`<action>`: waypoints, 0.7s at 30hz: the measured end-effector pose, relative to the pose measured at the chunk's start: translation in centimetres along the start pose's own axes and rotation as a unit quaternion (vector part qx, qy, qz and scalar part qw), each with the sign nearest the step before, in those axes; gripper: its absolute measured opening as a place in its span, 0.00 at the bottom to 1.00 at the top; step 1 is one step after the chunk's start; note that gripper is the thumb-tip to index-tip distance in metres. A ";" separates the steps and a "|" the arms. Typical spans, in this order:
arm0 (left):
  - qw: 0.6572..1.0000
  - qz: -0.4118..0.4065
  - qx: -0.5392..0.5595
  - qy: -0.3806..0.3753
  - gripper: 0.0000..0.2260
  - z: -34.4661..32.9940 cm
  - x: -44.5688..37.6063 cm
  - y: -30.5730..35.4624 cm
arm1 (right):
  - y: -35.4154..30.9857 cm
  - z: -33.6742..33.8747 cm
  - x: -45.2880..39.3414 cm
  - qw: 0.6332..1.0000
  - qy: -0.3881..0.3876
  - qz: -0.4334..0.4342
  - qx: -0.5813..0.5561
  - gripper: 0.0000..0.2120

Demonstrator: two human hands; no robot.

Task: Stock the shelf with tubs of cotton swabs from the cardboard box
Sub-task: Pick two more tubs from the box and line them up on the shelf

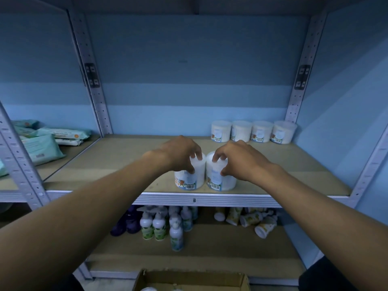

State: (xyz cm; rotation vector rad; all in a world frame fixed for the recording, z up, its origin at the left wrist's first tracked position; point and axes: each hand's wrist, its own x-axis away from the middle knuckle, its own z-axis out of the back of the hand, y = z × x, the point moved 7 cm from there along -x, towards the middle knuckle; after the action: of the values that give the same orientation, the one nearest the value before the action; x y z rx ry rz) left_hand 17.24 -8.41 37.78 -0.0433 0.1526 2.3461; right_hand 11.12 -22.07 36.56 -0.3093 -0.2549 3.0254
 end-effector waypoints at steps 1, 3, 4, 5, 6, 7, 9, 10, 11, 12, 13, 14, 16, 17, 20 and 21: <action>1.000 0.000 0.001 0.006 0.19 -0.1 -0.1 -0.1 | 0.1 -0.2 -0.2 1.000 0.010 0.000 0.000 0.20; 1.000 0.001 0.003 0.015 0.18 -0.2 -0.4 -0.3 | 0.4 -0.5 -0.6 1.000 0.025 -0.003 -0.004 0.20; 1.000 0.004 0.006 0.018 0.19 -0.3 -0.6 -0.4 | 0.5 -0.6 -0.8 1.000 0.029 -0.004 -0.006 0.20; 1.000 0.008 0.010 0.022 0.19 -0.4 -0.7 -0.6 | 0.6 -0.7 -1.1 0.999 0.033 -0.004 -0.006 0.20; 1.000 0.013 0.014 0.025 0.19 -0.5 -1.0 -0.9 | 0.7 -0.8 -1.4 0.999 0.036 -0.004 -0.006 0.20; 0.999 0.017 0.017 0.028 0.19 -0.6 -1.3 -1.2 | 0.7 -1.0 -1.8 0.999 0.040 -0.004 -0.007 0.20; 0.999 0.025 0.020 0.030 0.19 -0.8 -2.0 -1.8 | 0.7 -1.2 -2.6 0.999 0.044 -0.003 -0.007 0.20; 0.999 0.029 0.023 0.032 0.19 -0.9 -2.4 -2.1 | 0.7 -1.3 -3.0 0.999 0.045 -0.001 -0.005 0.20; 0.998 0.033 0.028 0.034 0.19 -0.9 -2.9 -2.5 | 0.6 -1.4 -3.5 0.999 0.046 0.001 -0.001 0.20; 0.998 0.037 0.031 0.038 0.19 -1.0 -3.3 -2.8 | 0.6 -1.5 -4.0 0.999 0.046 0.002 0.001 0.20; 0.998 0.040 0.031 0.042 0.19 -1.1 -3.8 -3.1 | 0.6 -1.6 -4.6 0.999 0.046 0.001 0.002 0.20; 0.998 0.044 0.031 0.045 0.20 -1.1 -4.3 -3.5 | 0.7 -1.8 -5.2 0.999 0.046 -0.002 0.001 0.20; 0.997 0.053 0.032 0.049 0.20 -1.3 -5.3 -4.3 | 0.8 -2.2 -6.5 0.999 0.045 -0.007 -0.003 0.20; 0.997 0.055 0.032 0.052 0.20 -1.4 -5.9 -4.7 | 0.9 -2.4 -7.2 0.999 0.045 -0.009 -0.005 0.20; 0.997 0.054 0.018 0.058 0.19 -1.5 -7.4 -5.7 | 1.4 -3.0 -9.3 0.999 0.047 -0.011 -0.007 0.20; 0.997 0.053 0.014 0.059 0.19 -1.6 -7.9 -6.0 | 1.6 -3.2 -10.0 0.999 0.048 -0.013 -0.009 0.20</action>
State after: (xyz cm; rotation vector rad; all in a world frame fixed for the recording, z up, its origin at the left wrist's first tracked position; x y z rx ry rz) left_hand 26.98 -10.00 36.23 -0.1645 0.2519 2.4480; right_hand 21.43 -24.21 35.13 -0.4475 -0.2758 2.9741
